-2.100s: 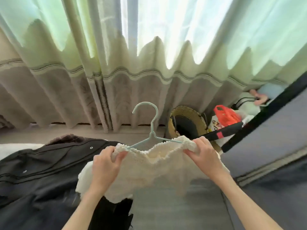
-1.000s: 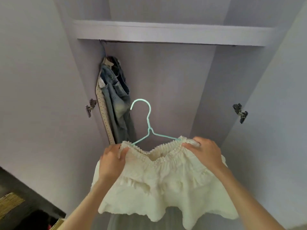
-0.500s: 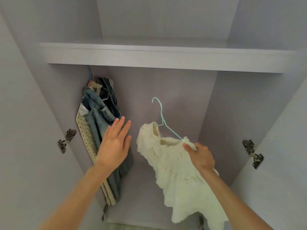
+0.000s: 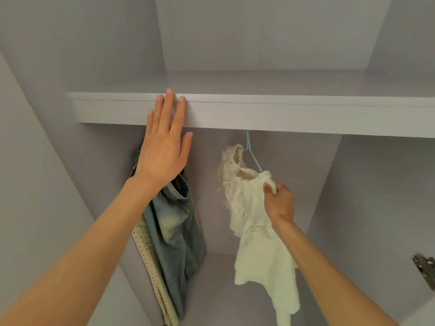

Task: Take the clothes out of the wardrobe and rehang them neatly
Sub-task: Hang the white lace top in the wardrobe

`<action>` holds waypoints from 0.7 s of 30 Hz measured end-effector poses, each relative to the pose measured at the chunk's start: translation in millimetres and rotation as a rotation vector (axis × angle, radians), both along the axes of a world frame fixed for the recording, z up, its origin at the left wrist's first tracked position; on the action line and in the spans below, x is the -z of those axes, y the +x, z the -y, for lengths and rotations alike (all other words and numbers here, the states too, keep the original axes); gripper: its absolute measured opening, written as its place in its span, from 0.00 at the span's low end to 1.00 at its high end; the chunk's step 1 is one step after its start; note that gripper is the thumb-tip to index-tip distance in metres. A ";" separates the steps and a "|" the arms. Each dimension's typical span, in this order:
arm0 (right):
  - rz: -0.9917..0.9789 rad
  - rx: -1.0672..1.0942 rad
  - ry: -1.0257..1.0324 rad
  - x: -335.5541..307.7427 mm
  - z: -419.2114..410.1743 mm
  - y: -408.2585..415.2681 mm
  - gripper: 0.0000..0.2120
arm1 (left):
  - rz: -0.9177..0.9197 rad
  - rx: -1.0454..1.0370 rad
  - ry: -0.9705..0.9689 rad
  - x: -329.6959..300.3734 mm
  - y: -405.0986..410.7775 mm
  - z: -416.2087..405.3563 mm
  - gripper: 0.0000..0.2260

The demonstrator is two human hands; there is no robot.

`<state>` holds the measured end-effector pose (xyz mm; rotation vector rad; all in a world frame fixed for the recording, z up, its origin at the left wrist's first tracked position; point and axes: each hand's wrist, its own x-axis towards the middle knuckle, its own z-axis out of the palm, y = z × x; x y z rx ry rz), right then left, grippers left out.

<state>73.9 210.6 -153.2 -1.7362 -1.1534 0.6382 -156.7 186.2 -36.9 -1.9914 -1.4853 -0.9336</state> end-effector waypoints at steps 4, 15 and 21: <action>-0.074 0.013 0.050 -4.6 -26.1 -17.5 0.13 | -0.046 0.017 0.087 -1.9 -9.0 -14.2 0.25; -0.101 0.040 -0.036 3.3 -59.1 -16.0 0.13 | 0.045 0.055 0.223 0.4 -5.5 -25.5 0.23; -0.203 0.117 -0.054 12.8 -60.2 4.8 0.14 | 0.109 0.062 0.233 1.3 -0.3 -25.1 0.22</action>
